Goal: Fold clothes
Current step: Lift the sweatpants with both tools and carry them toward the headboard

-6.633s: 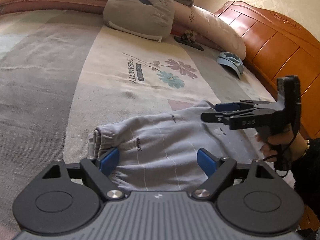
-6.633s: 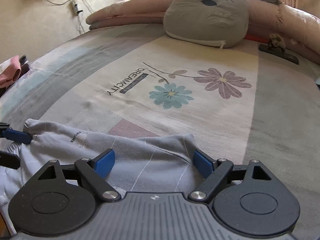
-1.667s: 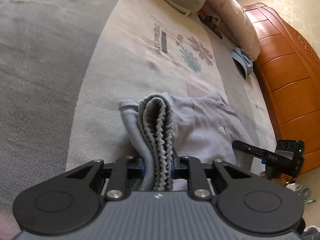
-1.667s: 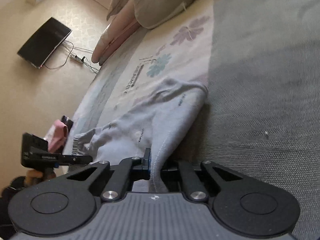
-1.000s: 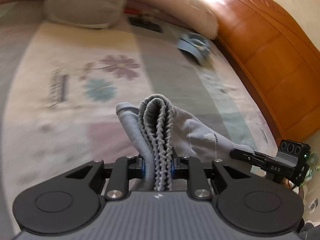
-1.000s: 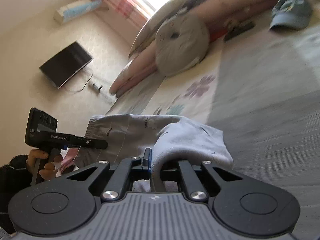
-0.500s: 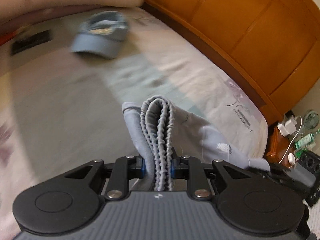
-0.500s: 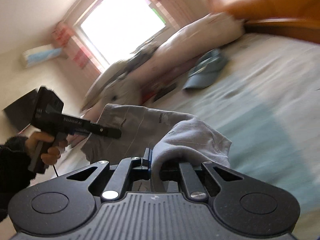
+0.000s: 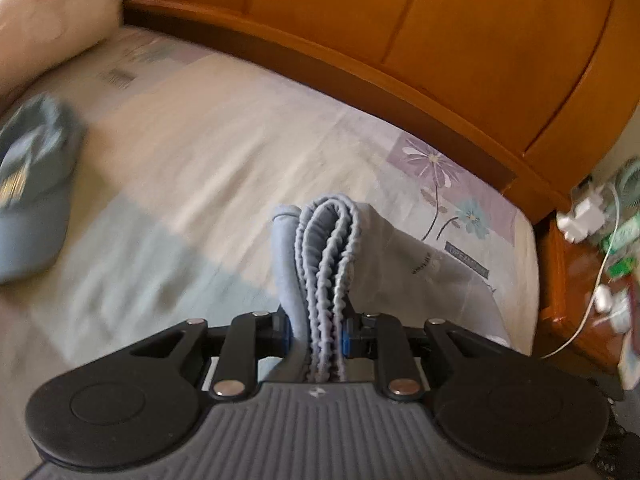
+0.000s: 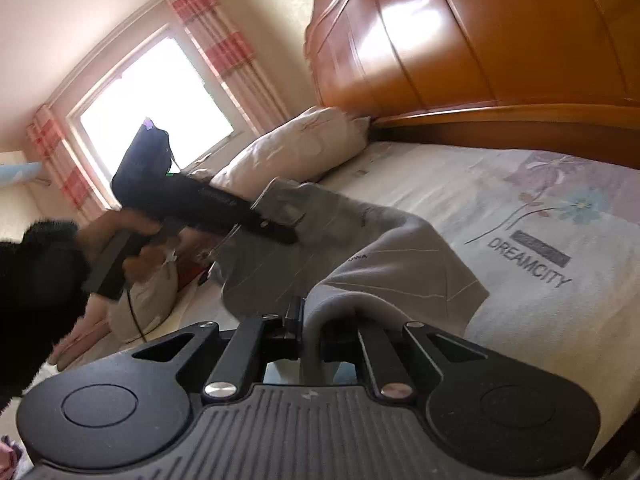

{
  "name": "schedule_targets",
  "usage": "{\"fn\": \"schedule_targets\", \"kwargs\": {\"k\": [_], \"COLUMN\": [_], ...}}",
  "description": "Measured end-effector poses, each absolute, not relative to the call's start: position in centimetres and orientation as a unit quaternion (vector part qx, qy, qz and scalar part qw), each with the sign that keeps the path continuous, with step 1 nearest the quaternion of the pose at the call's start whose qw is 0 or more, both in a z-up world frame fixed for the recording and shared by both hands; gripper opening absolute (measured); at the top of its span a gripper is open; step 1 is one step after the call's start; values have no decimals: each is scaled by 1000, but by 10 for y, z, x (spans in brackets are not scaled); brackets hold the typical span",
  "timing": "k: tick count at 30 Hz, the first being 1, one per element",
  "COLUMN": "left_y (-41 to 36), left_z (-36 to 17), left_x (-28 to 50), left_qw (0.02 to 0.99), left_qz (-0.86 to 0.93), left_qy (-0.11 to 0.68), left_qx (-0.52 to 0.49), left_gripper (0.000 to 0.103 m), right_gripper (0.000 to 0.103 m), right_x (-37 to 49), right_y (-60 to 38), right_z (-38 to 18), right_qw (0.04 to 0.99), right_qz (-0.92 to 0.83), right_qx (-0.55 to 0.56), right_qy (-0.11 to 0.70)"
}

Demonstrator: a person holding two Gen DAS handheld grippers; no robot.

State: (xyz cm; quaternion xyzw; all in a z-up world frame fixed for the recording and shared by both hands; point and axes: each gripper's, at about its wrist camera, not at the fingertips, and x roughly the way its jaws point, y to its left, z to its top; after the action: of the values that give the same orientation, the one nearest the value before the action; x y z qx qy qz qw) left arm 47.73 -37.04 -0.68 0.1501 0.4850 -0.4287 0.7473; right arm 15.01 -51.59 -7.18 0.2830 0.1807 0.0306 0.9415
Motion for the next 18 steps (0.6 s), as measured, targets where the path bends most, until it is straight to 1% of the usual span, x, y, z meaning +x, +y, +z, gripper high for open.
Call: {"fn": "schedule_targets", "kwargs": {"k": [7,11,18], "left_y": [-411,-424,-429], "left_z": [-13,-19,-33], "left_x": [492,500,512], "left_qw": [738,731,727], "left_qz": [-434,-431,-430], "left_qy": [474,476,482], "left_qx": [206,231,233], "left_gripper": [19,19,19], "right_gripper": [9,9,9], "right_x": [156,160,153], "right_y": [-508,-508,-508], "right_z": [-85,-92,-92], "right_qw": [946,941,937], "right_qz": [-4,-14,-20], "right_qx": [271,285,298], "right_qy": [176,182,180]}}
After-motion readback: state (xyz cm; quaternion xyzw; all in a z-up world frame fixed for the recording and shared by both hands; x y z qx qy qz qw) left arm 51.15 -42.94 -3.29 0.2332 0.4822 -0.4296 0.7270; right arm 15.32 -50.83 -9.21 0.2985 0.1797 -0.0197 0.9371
